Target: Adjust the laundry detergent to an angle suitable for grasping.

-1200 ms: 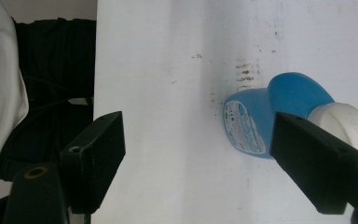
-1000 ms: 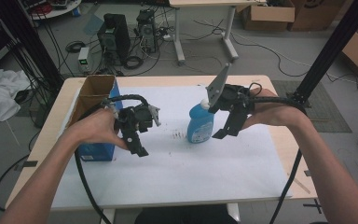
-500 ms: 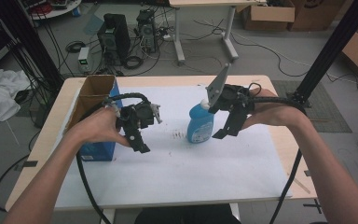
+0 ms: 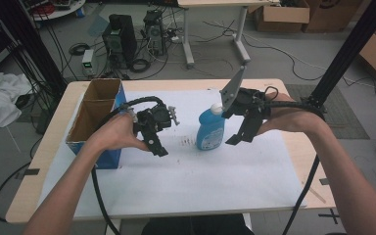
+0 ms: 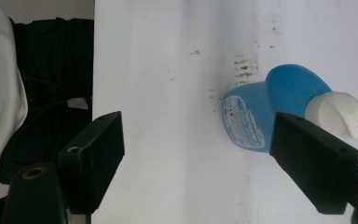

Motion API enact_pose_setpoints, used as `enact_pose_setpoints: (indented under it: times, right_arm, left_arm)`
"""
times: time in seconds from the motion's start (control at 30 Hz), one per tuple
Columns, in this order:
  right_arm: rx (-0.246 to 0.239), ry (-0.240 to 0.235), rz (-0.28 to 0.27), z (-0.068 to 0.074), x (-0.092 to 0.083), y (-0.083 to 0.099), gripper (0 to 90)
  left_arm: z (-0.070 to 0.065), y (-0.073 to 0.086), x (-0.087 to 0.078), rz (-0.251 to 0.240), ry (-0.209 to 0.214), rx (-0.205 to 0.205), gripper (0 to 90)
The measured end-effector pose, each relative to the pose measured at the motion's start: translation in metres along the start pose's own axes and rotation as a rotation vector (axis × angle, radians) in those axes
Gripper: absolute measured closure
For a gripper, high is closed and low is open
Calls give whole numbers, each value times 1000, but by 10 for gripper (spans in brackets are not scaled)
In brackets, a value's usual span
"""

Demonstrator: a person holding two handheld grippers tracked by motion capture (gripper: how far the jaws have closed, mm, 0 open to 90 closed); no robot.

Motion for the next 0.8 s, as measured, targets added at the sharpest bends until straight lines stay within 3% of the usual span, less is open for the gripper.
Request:
enact_pose_setpoints:
  times: [0.1, 0.2, 0.33, 0.53, 0.63, 0.8]
  right_arm:
    - [0, 2, -3, 0, -1, 0, 179]
    - [-3, 3, -4, -1, -1, -1, 180]
    - [-5, 4, -4, 0, 0, -2, 180]
    - [-5, 7, -3, 0, -1, -3, 180]
    - [-6, 7, 0, 0, 0, -3, 180]
    - [-6, 5, -1, 1, 0, -4, 180]
  left_arm:
    - [4, -6, 4, -12, -26, -34, 158]
    - [9, -14, 10, -63, -33, -86, 157]
    - [12, -23, 19, -93, -48, -123, 155]
    - [14, -34, 35, -98, -65, -152, 156]
    - [16, -40, 41, -104, -96, -165, 156]
    - [20, -51, 48, -141, -111, -186, 156]
Point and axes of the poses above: each handheld gripper's, and its own axes: x roughly forward along the jaws, y roughly out of its underside, z roughly to its left, the point moved 4 cm from there along x, roughly forward along the jaws, and after that the axes turned 11 degrees about -z, right-handed, at the moved point
